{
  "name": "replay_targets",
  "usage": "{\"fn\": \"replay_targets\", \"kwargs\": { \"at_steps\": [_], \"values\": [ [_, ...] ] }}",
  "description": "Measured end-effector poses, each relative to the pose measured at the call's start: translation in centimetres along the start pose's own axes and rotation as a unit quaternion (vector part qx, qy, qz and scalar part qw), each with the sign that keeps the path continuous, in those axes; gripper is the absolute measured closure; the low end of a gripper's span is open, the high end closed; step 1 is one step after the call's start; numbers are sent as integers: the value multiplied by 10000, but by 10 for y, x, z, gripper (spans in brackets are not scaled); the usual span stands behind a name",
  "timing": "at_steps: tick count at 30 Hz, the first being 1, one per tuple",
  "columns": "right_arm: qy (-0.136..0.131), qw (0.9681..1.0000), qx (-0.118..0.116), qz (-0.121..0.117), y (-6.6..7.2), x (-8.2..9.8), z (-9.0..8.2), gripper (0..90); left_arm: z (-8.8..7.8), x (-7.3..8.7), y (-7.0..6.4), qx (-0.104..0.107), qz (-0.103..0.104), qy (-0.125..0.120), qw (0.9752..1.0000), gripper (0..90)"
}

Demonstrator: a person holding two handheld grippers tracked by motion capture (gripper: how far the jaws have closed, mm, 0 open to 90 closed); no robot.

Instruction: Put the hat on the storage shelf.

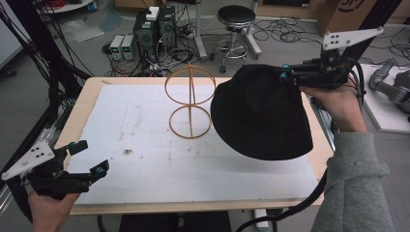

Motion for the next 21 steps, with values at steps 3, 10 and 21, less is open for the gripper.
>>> {"fn": "replay_targets", "kwargs": {
  "at_steps": [3,10,21],
  "values": [
    [-24,10000,-66,-47,0,-10,2,864,0,0,0,11,-3,-10,10000,17],
    [-232,9985,-324,-367,-1,-49,14,864,1,0,-3,67,-41,-6,10000,17],
    [-233,9968,-605,-457,-20,-84,63,863,-6,1,5,4,-137,-35,9999,17]
  ]
}}
Point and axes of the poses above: each handheld gripper's, and its own axes: z roughly forward along the jaws, x roughly out of its underside, y roughly to its left, the point moved 8 cm from there along z, roughly forward along the jaws, and after that the axes turned 9 degrees about -x, right-handed, at the moved point
